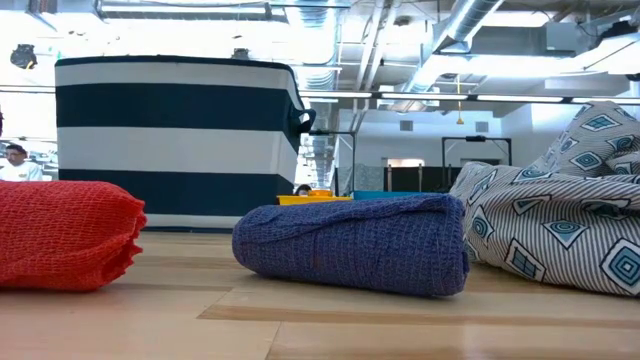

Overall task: Pick & place medical supplies in basket/bin
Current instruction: Put the green bandage into the right blue bin

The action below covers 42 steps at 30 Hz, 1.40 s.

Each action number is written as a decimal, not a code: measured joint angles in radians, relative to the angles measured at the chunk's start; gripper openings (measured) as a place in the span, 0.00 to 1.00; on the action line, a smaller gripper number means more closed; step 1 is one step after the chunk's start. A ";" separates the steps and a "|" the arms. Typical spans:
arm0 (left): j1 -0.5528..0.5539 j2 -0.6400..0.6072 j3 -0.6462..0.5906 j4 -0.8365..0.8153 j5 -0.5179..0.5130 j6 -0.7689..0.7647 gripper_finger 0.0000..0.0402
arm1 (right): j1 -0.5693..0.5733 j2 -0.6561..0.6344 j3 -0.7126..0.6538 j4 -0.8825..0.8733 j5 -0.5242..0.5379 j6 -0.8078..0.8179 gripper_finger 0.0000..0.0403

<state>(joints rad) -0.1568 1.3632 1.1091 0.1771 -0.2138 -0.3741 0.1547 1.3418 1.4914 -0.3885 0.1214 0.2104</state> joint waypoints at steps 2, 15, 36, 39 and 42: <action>-0.005 -0.001 -0.001 -0.099 -0.001 0.004 0.34 | 0.000 0.000 0.000 0.004 0.000 0.004 0.18; -0.026 0.004 -0.030 -0.847 -0.004 0.048 0.58 | 0.000 -0.034 0.009 -0.121 -0.046 0.109 0.18; -0.275 -0.210 -0.241 -0.893 -0.125 -0.395 0.59 | 0.031 -0.049 -0.017 -0.746 0.334 0.436 0.18; -0.286 -0.211 -0.243 -0.827 -0.142 -0.420 0.59 | -0.071 -0.053 -0.058 -0.706 0.345 0.416 0.18; -0.294 -0.211 -0.243 -0.780 -0.158 -0.420 0.59 | -0.176 -0.055 -0.097 -0.641 0.317 0.368 0.18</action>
<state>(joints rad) -0.4509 1.1526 0.8658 -0.6026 -0.3715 -0.7944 -0.0209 1.2865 1.3941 -1.0300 0.4380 0.5780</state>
